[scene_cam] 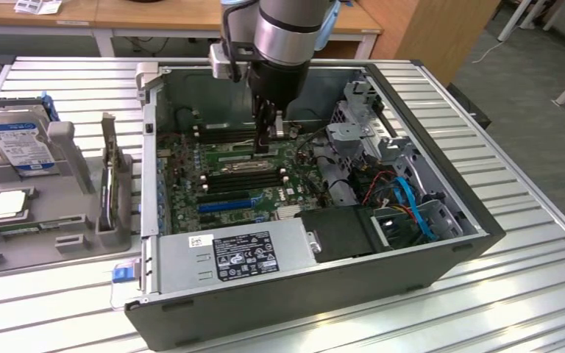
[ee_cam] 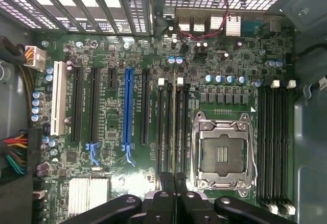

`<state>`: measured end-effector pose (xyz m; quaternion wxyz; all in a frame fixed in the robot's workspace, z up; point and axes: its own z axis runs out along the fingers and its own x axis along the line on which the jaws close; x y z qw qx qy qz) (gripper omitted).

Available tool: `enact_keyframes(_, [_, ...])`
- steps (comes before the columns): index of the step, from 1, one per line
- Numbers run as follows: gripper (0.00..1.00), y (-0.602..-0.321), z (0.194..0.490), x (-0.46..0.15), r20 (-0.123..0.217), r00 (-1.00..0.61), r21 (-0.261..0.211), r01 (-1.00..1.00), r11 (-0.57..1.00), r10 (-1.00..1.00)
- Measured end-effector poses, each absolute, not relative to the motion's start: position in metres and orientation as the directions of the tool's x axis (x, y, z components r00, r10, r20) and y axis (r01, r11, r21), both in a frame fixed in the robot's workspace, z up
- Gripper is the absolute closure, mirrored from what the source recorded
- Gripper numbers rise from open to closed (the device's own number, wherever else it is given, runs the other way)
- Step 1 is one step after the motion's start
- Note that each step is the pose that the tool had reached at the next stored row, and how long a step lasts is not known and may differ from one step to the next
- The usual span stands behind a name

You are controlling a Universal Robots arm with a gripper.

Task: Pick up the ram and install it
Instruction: 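Insert the ram into the slot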

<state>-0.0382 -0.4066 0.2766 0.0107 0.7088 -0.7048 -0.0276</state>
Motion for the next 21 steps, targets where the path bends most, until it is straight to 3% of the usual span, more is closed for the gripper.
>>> enact_keyframes(21, [0.89,-0.407,0.262,-0.038,-0.024,0.005,0.054,-0.999,-0.006,-1.000])
